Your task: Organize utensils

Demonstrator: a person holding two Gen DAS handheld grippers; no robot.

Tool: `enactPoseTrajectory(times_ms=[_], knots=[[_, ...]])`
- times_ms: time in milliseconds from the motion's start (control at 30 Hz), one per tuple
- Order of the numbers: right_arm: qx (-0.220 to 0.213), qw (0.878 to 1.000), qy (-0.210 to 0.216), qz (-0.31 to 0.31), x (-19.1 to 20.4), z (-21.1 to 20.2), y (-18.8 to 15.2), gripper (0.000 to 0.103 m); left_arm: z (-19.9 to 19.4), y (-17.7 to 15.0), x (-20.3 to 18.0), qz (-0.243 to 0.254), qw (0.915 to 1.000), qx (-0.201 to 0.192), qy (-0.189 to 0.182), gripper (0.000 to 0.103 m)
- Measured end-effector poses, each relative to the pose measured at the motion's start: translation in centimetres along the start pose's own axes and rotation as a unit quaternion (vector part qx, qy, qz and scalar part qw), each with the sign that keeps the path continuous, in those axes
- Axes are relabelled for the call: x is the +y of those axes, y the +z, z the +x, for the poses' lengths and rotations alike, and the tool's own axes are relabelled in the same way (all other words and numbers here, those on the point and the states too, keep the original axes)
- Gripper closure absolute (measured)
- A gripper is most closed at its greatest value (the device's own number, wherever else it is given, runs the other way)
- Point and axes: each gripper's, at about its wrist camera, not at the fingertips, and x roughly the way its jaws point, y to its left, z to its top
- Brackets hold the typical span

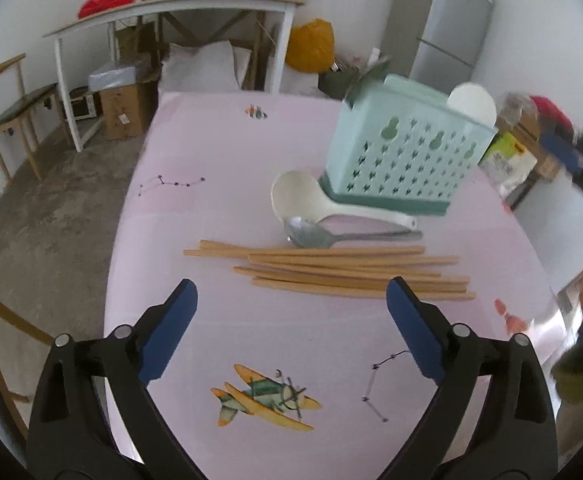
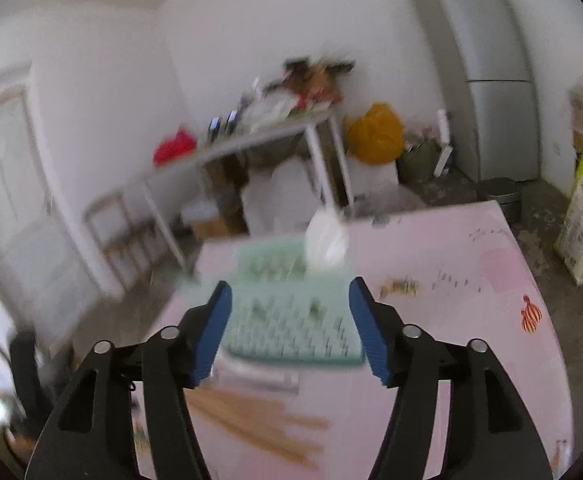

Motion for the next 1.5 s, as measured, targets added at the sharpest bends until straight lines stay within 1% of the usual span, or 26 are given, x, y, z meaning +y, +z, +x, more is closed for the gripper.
enactPoseTrajectory(times_ms=[33,133,200,233,300,367,400,500,533,567,633,700,800,900,1067,1167,1300,1367,1400,1433,1500], knots=[[0.015,1.000,-0.006,-0.013,0.7,0.1,-0.6,0.035,-0.5,0.0,-0.2,-0.002,1.0000,-0.007,-0.002,0.008],[0.067,0.997,-0.021,-0.038,2.6,0.6,-3.1,0.026,-1.8,-0.5,-0.7,-0.010,0.9996,-0.025,-0.004,0.008],[0.096,0.994,-0.029,-0.053,3.6,1.0,-5.5,0.023,-2.3,-0.8,-0.9,-0.013,0.9994,-0.032,-0.003,0.008],[0.112,0.991,-0.029,-0.060,4.2,1.3,-6.7,0.020,-2.5,-1.0,-0.9,-0.017,0.9993,-0.032,-0.008,0.008],[0.143,0.987,-0.039,-0.069,5.3,1.9,-9.3,0.019,-2.5,-1.2,-0.7,-0.027,0.9992,-0.019,-0.024,0.008],[0.159,0.984,-0.051,-0.068,6.0,2.2,-11.2,0.014,-2.4,-1.2,-0.5,-0.030,0.9987,-0.014,-0.037,0.008],[0.166,0.982,-0.060,-0.067,6.3,2.4,-11.9,0.014,-2.5,-1.2,-0.4,-0.030,0.9983,-0.016,-0.047,0.008],[0.180,0.978,-0.089,-0.061,6.9,3.4,-13.3,0.010,-2.9,-1.1,0.3,-0.029,0.9969,-0.025,-0.069,0.008],[0.183,0.976,-0.102,-0.064,7.1,3.7,-13.7,0.009,-3.1,-1.2,0.4,-0.029,0.9968,-0.027,-0.070,0.008],[0.186,0.974,-0.112,-0.069,7.4,4.0,-14.0,0.006,-3.2,-1.2,0.6,-0.027,0.9967,-0.028,-0.072,0.008],[0.200,0.970,-0.116,-0.080,7.5,5.0,-14.3,0.007,-3.7,-1.3,1.0,-0.023,0.9965,-0.034,-0.073,0.008],[0.214,0.965,-0.126,-0.084,7.6,5.7,-14.9,0.007,-4.2,-1.6,1.3,-0.018,0.9972,-0.036,-0.062,0.008],[0.215,0.967,-0.118,-0.061,7.2,6.0,-15.2,0.007,-5.0,-2.2,2.0,-0.020,0.9977,-0.040,-0.051,0.008],[0.220,0.967,-0.118,-0.054,6.8,6.1,-15.2,0.006,-5.7,-2.7,2.5,-0.029,0.9969,-0.049,-0.055,0.008],[0.228,0.965,-0.116,-0.055,6.6,6.1,-15.1,0.006,-5.7,-2.8,3.7,-0.046,0.9961,-0.043,-0.062,0.008],[0.237,0.962,-0.124,-0.048,6.5,6.4,-14.9,0.006,-5.4,-1.9,4.2,-0.040,0.9959,-0.048,-0.065,0.009],[0.237,0.963,-0.120,-0.053,6.5,6.2,-14.9,0.006,-4.0,0.2,4.2,-0.019,0.9959,-0.057,-0.067,0.009],[0.240,0.962,-0.112,-0.060,6.4,6.3,-14.9,0.006,-2.9,1.3,4.0,-0.008,0.9958,-0.060,-0.069,0.013],[0.241,0.962,-0.109,-0.062,6.4,6.2,-14.9,0.006,-2.4,1.7,3.9,-0.004,0.9960,-0.059,-0.066,0.016],[0.241,0.962,-0.107,-0.064,6.4,6.2,-14.9,0.006,-1.6,2.3,3.9,0.001,0.9963,-0.056,-0.066,0.021],[0.241,0.963,-0.105,-0.066,6.4,6.2,-15.0,0.006,0.1,3.4,3.8,0.007,0.9961,-0.044,-0.076,0.025]])
